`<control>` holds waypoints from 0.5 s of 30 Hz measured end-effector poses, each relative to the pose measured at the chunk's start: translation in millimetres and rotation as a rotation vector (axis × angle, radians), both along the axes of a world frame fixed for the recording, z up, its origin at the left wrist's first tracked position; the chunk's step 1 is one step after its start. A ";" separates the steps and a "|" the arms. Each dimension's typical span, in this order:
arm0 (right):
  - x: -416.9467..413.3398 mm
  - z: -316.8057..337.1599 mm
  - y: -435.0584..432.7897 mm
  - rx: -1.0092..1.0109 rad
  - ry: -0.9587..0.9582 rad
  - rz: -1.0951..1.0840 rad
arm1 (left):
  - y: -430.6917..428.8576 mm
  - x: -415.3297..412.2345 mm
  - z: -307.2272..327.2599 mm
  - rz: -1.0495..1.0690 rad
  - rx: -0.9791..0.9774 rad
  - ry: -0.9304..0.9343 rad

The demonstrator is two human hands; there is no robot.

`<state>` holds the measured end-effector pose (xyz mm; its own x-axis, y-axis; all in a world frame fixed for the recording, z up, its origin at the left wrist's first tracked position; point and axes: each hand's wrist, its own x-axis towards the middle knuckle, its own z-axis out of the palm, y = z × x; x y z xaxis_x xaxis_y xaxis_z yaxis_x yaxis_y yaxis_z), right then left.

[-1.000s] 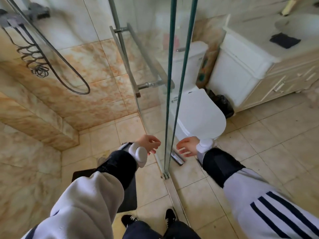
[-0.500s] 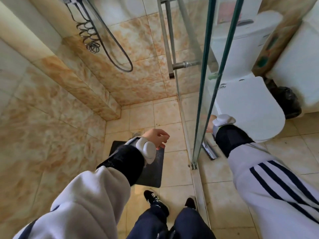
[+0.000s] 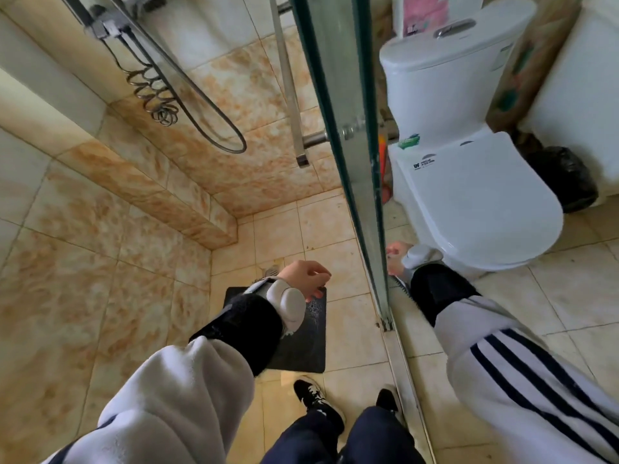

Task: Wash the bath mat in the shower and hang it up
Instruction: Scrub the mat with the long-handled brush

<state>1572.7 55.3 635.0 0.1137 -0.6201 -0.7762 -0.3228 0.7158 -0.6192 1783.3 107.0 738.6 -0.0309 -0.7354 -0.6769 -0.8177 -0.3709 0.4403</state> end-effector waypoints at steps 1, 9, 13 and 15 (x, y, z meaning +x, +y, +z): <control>-1.2 -3.8 -0.6 -0.003 0.011 0.026 | -1.4 -2.9 -2.3 -0.007 0.008 -0.010; -21.2 -32.7 51.1 -0.081 0.476 0.164 | -7.0 -21.5 -13.5 -0.065 0.079 -0.031; -33.6 -19.0 64.1 -0.049 0.476 0.214 | -7.4 -25.5 -18.3 -0.051 0.098 0.018; -44.0 1.2 78.9 -0.066 0.544 0.279 | -3.1 -29.0 -20.6 -0.063 0.114 0.063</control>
